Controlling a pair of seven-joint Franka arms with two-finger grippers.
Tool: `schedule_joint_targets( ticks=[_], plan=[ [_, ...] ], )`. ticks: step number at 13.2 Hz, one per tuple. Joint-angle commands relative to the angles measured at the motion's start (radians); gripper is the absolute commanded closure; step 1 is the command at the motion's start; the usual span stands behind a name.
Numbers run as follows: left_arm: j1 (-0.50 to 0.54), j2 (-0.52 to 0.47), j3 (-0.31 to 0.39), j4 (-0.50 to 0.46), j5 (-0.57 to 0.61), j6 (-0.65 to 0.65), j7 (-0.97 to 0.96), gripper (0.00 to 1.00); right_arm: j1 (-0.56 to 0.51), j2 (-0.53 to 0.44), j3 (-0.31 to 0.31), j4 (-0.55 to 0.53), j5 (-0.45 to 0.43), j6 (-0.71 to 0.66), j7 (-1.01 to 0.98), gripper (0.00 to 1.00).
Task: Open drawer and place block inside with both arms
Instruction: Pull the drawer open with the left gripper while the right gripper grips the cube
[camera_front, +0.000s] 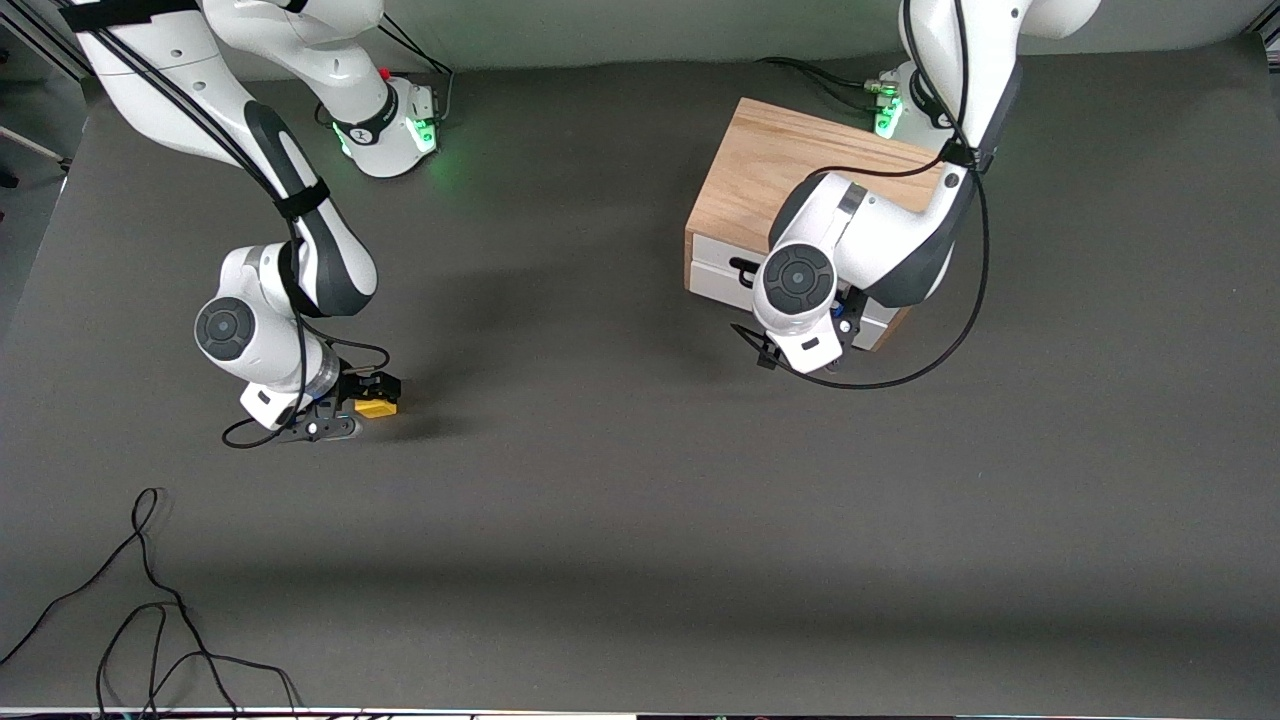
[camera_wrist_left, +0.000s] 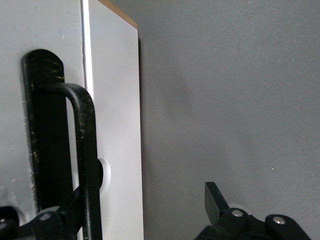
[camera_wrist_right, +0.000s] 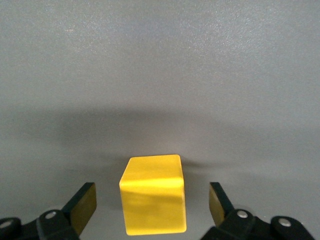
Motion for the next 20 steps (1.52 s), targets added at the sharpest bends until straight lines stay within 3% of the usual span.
schedule_joint_targets(
  ticks=[1,9,20],
  plan=[
    [-0.013,0.007,0.007,0.012,0.008,0.036,-0.010,0.00,0.005,0.008,-0.001,-0.009,-0.016,0.034,0.009,0.00],
    [-0.008,0.055,0.007,0.084,0.010,0.080,-0.005,0.00,0.005,0.038,-0.001,-0.023,-0.016,0.091,0.014,0.00],
    [-0.005,0.144,0.009,0.228,0.036,0.085,-0.004,0.00,0.006,0.052,0.001,-0.021,-0.016,0.109,0.012,0.19]
  ],
)
